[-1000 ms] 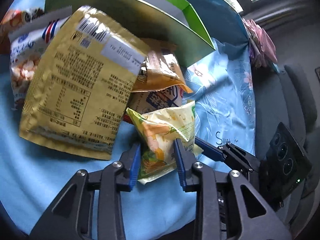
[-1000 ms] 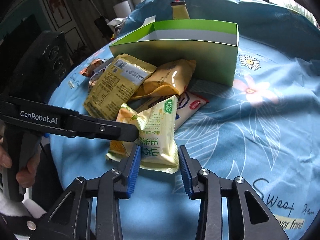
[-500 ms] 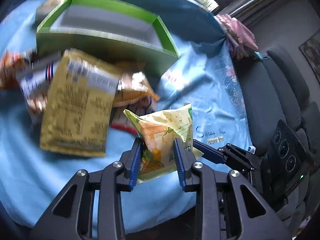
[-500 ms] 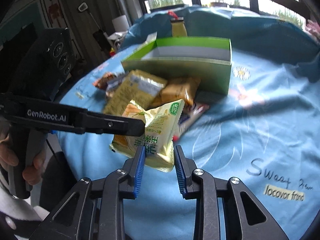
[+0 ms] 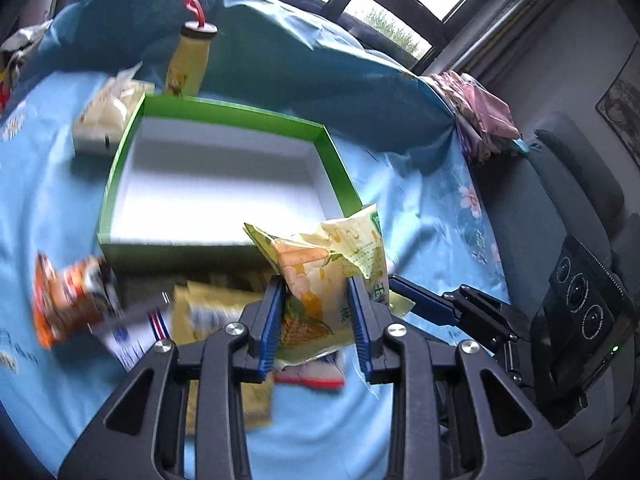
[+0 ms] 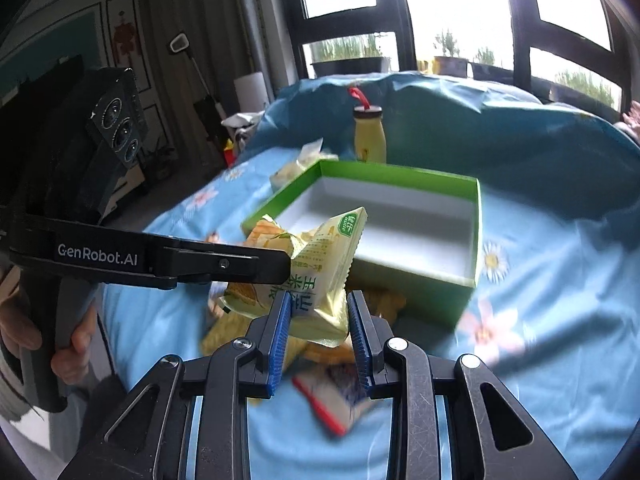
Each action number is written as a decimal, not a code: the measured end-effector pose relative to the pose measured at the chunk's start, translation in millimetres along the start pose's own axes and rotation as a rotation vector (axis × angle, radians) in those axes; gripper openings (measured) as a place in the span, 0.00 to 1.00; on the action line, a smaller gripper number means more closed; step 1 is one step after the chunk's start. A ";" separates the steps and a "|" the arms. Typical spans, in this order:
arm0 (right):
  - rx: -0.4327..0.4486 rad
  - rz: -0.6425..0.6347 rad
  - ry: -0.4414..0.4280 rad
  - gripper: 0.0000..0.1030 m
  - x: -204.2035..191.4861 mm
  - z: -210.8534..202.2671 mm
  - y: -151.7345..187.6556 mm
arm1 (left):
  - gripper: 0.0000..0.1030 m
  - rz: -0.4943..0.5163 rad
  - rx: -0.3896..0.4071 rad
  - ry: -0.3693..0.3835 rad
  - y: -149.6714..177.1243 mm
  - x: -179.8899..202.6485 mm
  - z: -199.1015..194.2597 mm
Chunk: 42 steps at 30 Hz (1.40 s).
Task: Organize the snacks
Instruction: 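Carry the packet over the green box and open the grippers, then raise the open grippers away from the box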
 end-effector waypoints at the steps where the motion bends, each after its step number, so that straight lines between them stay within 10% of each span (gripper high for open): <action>1: 0.002 -0.005 0.002 0.30 3.0 6.3 -6.9 | 0.29 -0.001 0.001 -0.001 -7.8 -2.2 1.9; 17: -0.058 0.041 -0.015 0.31 42.9 98.5 -39.3 | 0.30 -0.083 -0.023 -0.073 -80.5 -52.2 53.3; 20: -0.085 0.041 0.010 0.31 46.1 113.1 -37.4 | 0.45 -0.086 -0.024 -0.114 -84.2 -59.7 62.7; 23: -0.110 0.048 0.052 0.31 48.0 120.2 -34.5 | 0.85 -0.085 -0.017 -0.141 -85.2 -64.4 64.3; 42: -0.076 0.102 0.250 0.68 23.0 32.8 -26.1 | 1.00 0.036 0.133 -0.225 -49.1 -48.9 -17.5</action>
Point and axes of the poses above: each gripper's, at about its wrist camera, not at the fingertips, and z roughly the way its jaws point, x to its right, y to its underside, the point moved 3 cm from there along z, roughly the way its jaws point, and after that the axes turned 12 degrees about -z, right-handed, at the moved point
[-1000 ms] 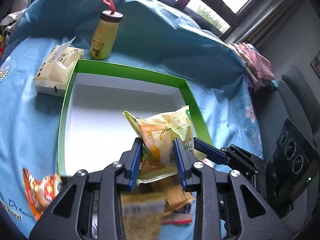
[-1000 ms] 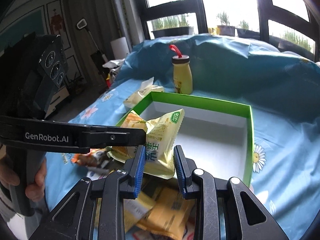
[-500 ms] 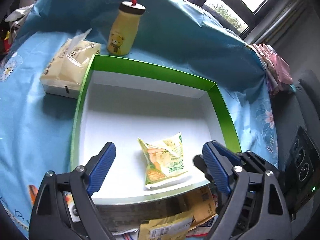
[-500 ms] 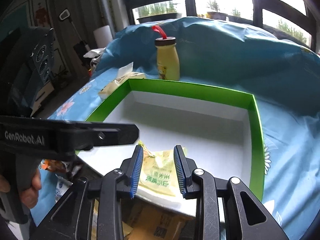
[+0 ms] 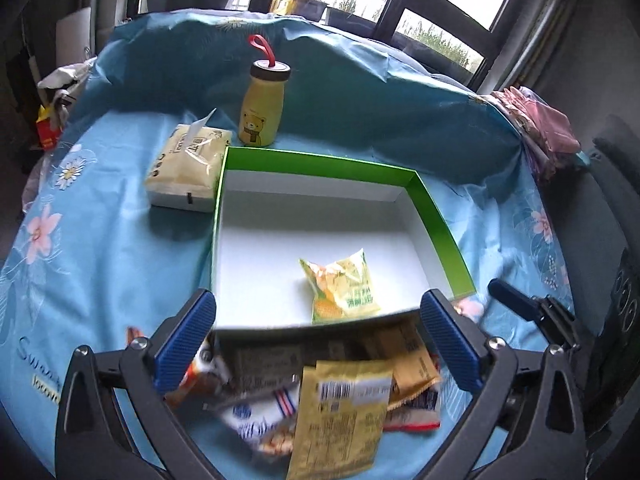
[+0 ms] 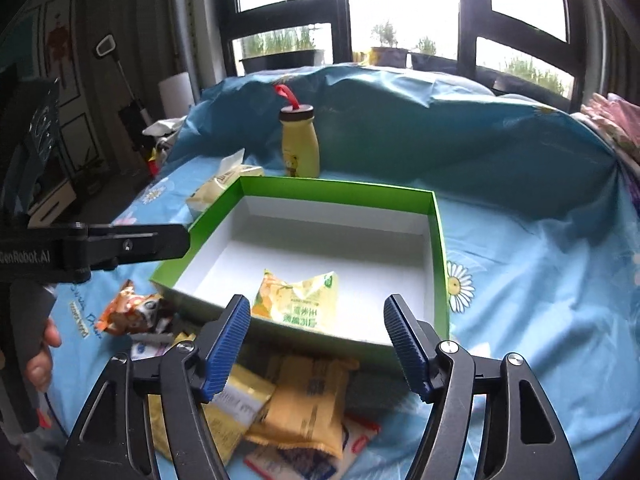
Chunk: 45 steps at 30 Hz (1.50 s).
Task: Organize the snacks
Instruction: 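Raise the open grippers away from the box, then lower the grippers toward the large gold snack bag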
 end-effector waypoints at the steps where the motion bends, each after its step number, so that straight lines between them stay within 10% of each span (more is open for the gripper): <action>1: 0.000 0.001 0.005 0.68 -1.3 -4.1 1.1 | 1.00 0.003 0.006 0.000 4.1 0.1 -4.9; 45: -0.023 0.068 -0.086 0.68 -46.2 -70.8 60.2 | 1.00 0.119 0.095 -0.114 99.0 11.8 -69.6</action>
Point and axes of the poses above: each gripper's, at about its wrist camera, not at the fingertips, and z roughly the way its jaws point, x to its right, y to its underside, the point moved 3 cm from there along z, roughly the way its jaws point, and after that the axes turned 12 degrees about -z, right-handed, at the moved point
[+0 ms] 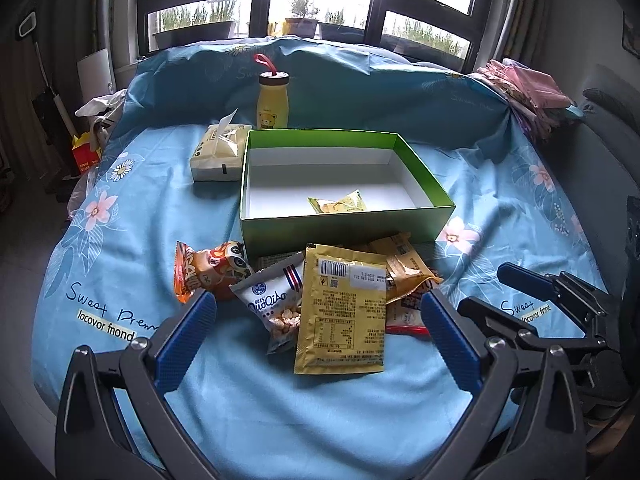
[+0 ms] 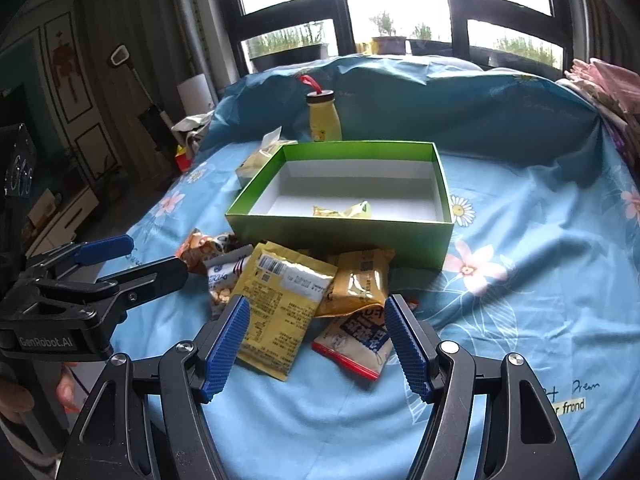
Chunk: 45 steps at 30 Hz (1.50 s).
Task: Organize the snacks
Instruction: 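Lower the grippers toward the large gold snack bag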
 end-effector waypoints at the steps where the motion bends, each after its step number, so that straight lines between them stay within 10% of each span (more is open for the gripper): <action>1: -0.003 0.000 0.000 0.68 -0.6 1.1 0.7 | 1.00 0.002 0.001 0.000 0.5 -0.1 0.0; 21: -0.070 0.023 -0.035 0.68 -1.7 24.3 17.6 | 1.00 -0.085 -0.102 0.025 14.9 -30.2 25.9; 37: -0.128 0.102 -0.237 0.68 -9.1 73.1 48.3 | 0.98 -0.210 -0.235 0.252 45.4 -53.4 54.3; 45: -0.134 0.124 -0.305 0.68 -10.8 93.3 53.1 | 0.74 -0.236 -0.292 0.297 54.4 -52.3 70.1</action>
Point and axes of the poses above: each gripper's, at about its wrist camera, not at the fingertips, and z roughly the way its jaws point, x to its right, y to its underside, the point moved 3 cm from there along z, roughly the way its jaws point, and after that the axes turned 12 degrees about -z, right-handed, at the moved point
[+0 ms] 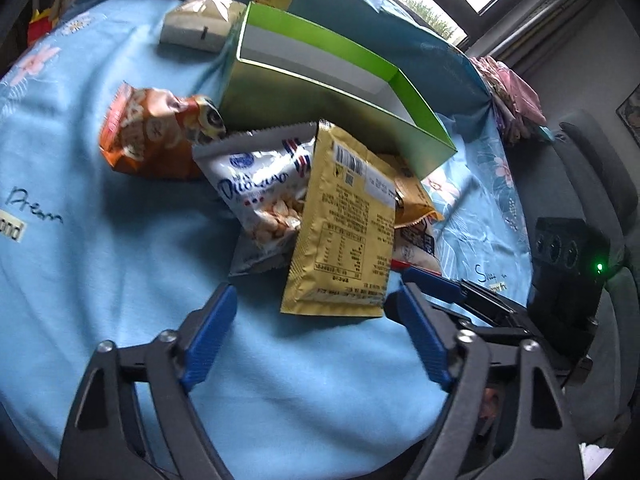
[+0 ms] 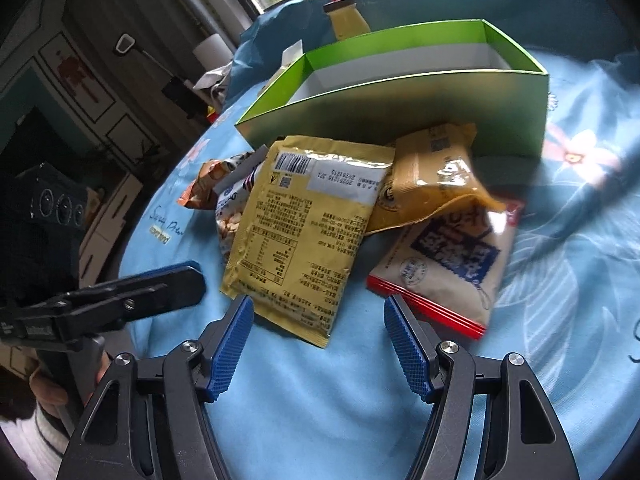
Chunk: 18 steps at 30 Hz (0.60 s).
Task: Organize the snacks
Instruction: 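Lower the grippers toward the large gold snack bag, then close the grippers on the edge of the gold bag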
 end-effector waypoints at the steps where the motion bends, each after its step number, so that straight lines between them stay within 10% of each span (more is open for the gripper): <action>1: 0.000 0.004 -0.007 0.67 1.0 2.3 -0.7 | 0.73 -0.001 -0.005 0.008 -0.2 -0.2 1.4; 8: 0.008 0.028 -0.047 0.56 8.8 10.3 -7.6 | 0.71 -0.005 -0.028 0.041 -5.0 0.7 9.0; 18: -0.013 0.010 -0.051 0.39 12.6 21.9 -16.6 | 0.40 -0.043 -0.071 0.038 -10.3 -3.8 21.5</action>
Point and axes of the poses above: each gripper's, at about its wrist camera, not at the fingertips, and z roughly the way its jaws point, x to its right, y to its underside, the point moved 3 cm from there along z, roughly the way its jaws point, and after that the axes turned 12 degrees about -z, right-handed, at the moved point
